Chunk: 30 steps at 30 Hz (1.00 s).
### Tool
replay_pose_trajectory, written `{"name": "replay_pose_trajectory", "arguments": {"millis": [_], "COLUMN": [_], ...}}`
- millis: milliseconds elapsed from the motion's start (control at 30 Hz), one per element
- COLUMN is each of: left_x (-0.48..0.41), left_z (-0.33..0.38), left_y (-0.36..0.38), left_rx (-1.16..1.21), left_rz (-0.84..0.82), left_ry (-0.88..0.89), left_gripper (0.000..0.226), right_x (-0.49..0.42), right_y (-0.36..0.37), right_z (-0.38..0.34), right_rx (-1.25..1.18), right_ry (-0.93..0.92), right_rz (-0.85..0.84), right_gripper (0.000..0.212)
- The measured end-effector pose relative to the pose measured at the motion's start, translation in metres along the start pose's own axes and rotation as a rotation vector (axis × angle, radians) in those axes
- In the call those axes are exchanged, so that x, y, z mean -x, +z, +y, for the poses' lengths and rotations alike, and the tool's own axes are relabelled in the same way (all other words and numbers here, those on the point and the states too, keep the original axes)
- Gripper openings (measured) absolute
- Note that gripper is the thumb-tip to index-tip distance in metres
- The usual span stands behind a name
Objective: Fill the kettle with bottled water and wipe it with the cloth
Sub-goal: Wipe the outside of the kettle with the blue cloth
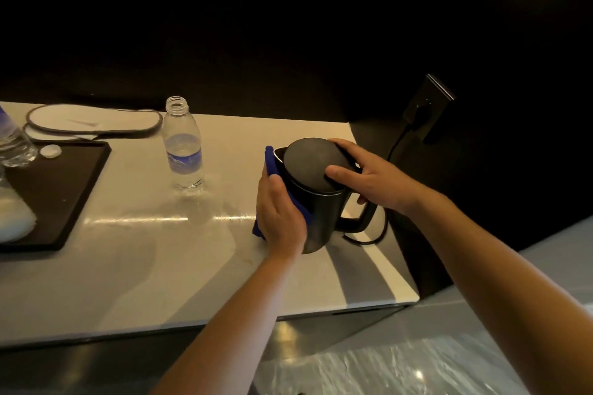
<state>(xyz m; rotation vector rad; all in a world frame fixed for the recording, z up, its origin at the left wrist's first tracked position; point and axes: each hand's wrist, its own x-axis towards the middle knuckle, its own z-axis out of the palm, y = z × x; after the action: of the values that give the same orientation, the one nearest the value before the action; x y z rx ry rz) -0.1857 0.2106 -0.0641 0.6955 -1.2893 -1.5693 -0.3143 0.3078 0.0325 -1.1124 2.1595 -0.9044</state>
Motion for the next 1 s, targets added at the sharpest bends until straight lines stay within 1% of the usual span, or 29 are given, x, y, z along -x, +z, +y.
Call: {"name": "replay_pose_trajectory", "arguments": {"millis": [100,167,300,333,400,500,567,667,767,867,1000], "left_x": [-0.025,-0.038,-0.054,-0.053,-0.043,-0.009,0.015,0.024,0.008,-0.010,-0.037], "left_z": [-0.010,-0.013,-0.013,-0.013,-0.011,-0.011,-0.008,-0.003,-0.008,-0.016,-0.027], "left_y": [-0.013,-0.021,-0.029,-0.029,-0.027,-0.020,-0.011,0.000,-0.006,-0.015,-0.026], "left_rx": [0.052,0.063,0.073,0.082,0.118,0.136,0.034,-0.087,-0.053,0.030,0.104], "left_rz": [-0.149,-0.243,-0.391,-0.390,-0.328,-0.223,-0.144,-0.040,-0.050,-0.106,-0.284], "left_ry": [-0.115,-0.191,-0.334,-0.344,-0.312,-0.152,-0.026,0.043,0.012,-0.099,-0.289], "left_gripper": [0.042,0.041,0.048,0.047,0.043,0.045,0.049,0.051,0.048,0.048,0.043], "right_x": [-0.002,-0.002,-0.003,-0.003,-0.004,-0.005,-0.005,-0.006,-0.008,-0.010,-0.013], "right_y": [-0.001,-0.001,-0.001,-0.001,0.000,0.000,0.000,-0.001,-0.001,-0.002,-0.003], "right_z": [-0.001,-0.002,-0.003,-0.003,-0.003,-0.002,-0.002,0.000,0.002,0.003,0.002], "right_rx": [-0.007,-0.017,-0.015,-0.013,-0.012,-0.010,-0.014,-0.016,-0.019,-0.020,-0.016], "right_ry": [0.009,0.020,0.032,0.031,0.029,0.022,0.015,0.013,0.023,0.033,0.048], "right_rz": [-0.016,-0.025,-0.021,-0.017,-0.009,-0.001,0.004,0.005,0.001,-0.009,-0.014], "right_gripper": [0.069,0.058,0.046,0.044,0.042,0.043,0.043,0.043,0.045,0.047,0.049]}}
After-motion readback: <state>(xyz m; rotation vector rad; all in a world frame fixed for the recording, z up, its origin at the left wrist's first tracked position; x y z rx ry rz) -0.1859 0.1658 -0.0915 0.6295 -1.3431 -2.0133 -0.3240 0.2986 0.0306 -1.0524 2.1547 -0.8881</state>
